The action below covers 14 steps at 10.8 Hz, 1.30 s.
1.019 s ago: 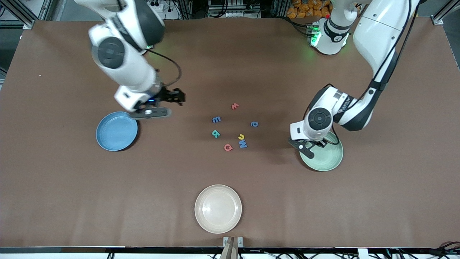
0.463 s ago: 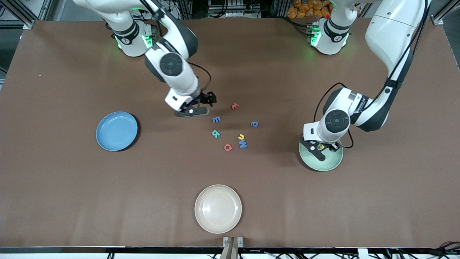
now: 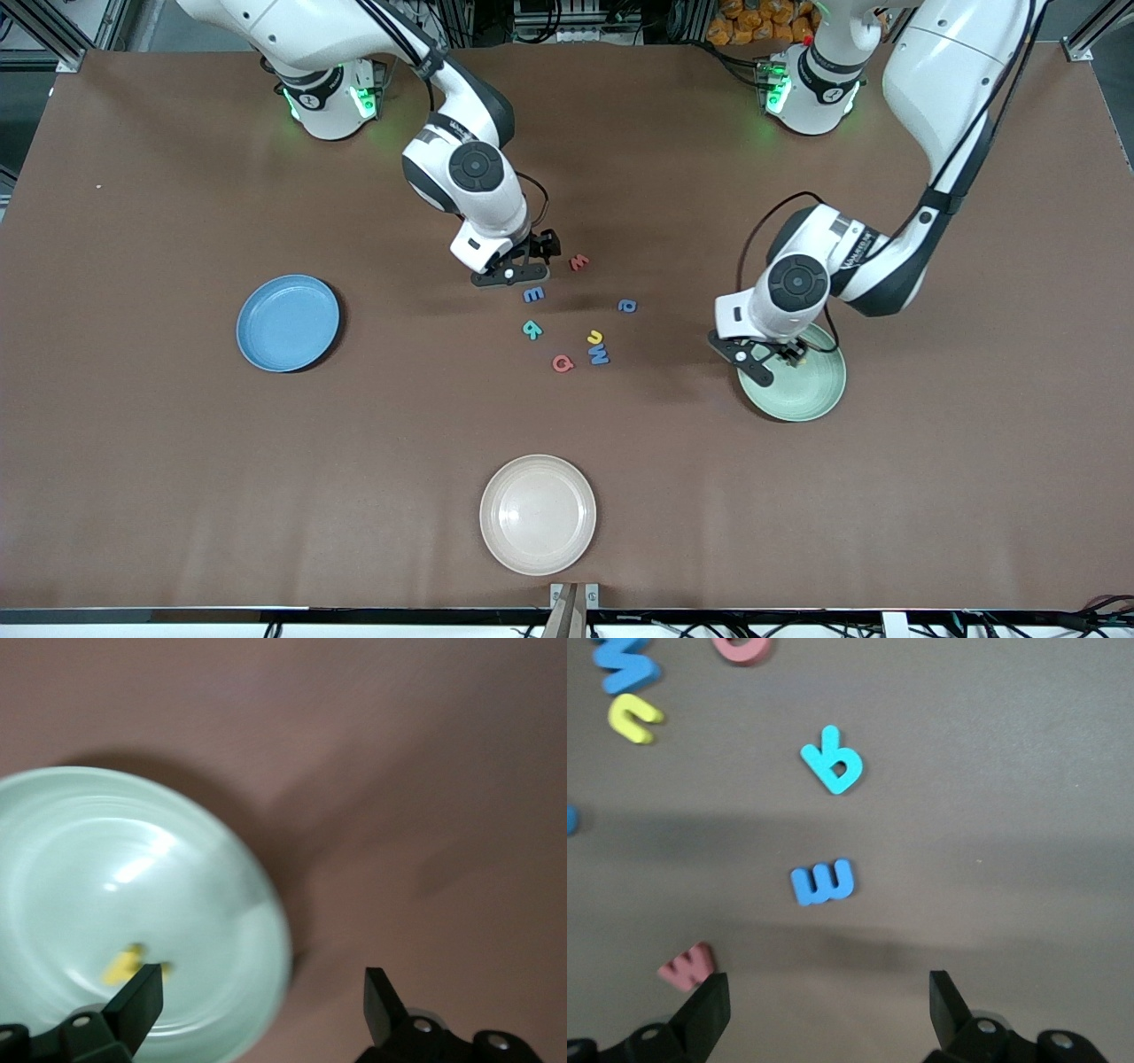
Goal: Sort upper and lower case letters into plates
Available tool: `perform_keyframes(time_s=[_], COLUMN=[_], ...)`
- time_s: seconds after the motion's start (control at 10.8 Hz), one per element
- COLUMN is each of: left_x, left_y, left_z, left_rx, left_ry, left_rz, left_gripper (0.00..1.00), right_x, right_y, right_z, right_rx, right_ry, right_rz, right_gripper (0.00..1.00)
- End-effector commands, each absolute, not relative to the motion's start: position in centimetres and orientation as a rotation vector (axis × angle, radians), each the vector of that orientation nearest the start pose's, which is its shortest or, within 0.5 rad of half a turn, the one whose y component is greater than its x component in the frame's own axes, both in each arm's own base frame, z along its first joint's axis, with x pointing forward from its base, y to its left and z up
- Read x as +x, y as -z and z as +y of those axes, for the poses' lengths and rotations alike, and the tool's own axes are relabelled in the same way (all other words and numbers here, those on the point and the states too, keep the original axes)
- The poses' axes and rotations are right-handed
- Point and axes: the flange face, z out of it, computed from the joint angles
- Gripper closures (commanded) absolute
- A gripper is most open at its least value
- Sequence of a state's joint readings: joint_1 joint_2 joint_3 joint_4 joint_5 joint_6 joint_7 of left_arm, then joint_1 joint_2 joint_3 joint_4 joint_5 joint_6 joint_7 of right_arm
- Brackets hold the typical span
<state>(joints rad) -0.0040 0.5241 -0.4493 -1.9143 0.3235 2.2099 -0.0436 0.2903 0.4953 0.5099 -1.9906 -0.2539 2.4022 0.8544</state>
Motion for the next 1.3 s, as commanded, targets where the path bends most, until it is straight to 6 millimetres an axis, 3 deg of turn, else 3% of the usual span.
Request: perform_keyframes(time_s=[0.0,0.19,0.28,0.56,0.65,1.2], left_x=[53.5,52.0,51.1,51.9,52.0,52.6], left_y=[-23.4,-23.9,-24.0,-23.6,-23.4,-23.5], left_z=[-29.1,-33.8,-36.2,-42.0,-42.8,-42.0], left_rx=[-3.105,-3.174,-3.166,-3.067,-3.062,-3.078], left_ry=[-0.26,-0.317,-0.322,-0.34,-0.345,-0.342], left_rz=[0.441,-0.019,-0.169,-0.85,-0.883,-0.849], left_gripper=[0.0,0.0,0.0,0.0,0.0,0.0], right_x=[44.2,45.0,45.2,45.4,45.2,45.2], right_y=[-22.3,-20.6,-20.2,-19.1,-18.9,-18.0], right_z=[44.1,44.9,45.0,44.8,45.0,45.9], right_rx=[-3.121,-3.121,-3.105,-3.125,-3.13,-3.14], right_ry=[-0.039,0.0,0.022,0.038,0.042,0.07], right_rz=[-0.119,-0.119,-0.119,-0.121,-0.129,-0.192], right_gripper=[0.02,0.04,0.05,0.09,0.1,0.24])
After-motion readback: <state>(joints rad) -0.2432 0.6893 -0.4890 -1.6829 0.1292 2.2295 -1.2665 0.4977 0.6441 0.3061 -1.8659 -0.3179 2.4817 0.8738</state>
